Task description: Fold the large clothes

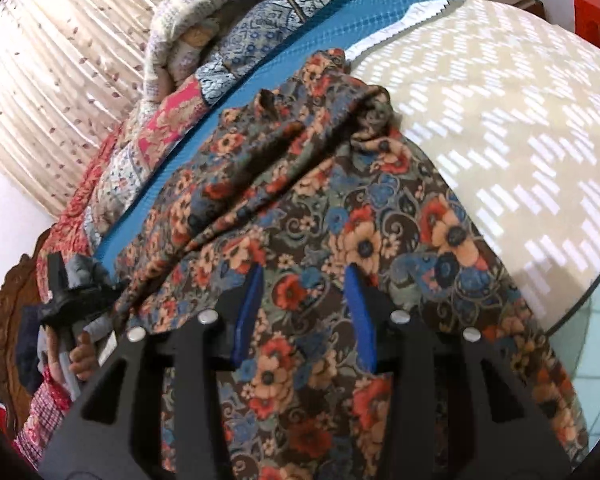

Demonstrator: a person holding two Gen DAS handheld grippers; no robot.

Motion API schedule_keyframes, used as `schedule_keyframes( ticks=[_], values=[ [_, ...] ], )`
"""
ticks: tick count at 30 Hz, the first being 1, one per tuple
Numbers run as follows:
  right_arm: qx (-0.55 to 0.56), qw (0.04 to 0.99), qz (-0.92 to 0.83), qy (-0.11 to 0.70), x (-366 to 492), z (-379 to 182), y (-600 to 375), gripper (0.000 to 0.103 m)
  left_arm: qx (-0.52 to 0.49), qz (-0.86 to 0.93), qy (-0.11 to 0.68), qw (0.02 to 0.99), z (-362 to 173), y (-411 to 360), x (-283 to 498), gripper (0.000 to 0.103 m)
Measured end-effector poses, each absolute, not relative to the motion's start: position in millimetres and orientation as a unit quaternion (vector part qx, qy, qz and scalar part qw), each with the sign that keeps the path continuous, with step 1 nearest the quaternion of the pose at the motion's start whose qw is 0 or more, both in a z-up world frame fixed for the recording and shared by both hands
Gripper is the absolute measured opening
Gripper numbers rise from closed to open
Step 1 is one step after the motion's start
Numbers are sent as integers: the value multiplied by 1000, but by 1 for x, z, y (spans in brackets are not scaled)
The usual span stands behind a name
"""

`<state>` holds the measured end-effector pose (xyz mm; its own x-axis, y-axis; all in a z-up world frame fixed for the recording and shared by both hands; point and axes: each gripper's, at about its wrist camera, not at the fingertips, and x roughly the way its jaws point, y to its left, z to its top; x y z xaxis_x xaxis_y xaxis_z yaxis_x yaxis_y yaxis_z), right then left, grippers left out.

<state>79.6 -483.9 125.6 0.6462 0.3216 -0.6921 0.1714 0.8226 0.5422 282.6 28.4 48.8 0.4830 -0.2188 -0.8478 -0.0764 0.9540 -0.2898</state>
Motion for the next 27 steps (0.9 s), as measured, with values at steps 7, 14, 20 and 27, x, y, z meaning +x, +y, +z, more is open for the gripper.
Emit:
schedule_keyframes(
  ticks=[7,14,20,27],
  values=[
    [284,868,61,402,84,110,-481,40,-164,44,511,843,30,75,278,36],
    [289,862,60,411,81,118,-483,40,-147,-39,475,867,81,53,227,34],
    [216,890,36,400,36,159,-498,56,-88,-87,518,846,63,28,179,7],
    [119,866,-100,476,-34,140,-562,54,-8,19,523,852,30,19,158,9]
  ],
)
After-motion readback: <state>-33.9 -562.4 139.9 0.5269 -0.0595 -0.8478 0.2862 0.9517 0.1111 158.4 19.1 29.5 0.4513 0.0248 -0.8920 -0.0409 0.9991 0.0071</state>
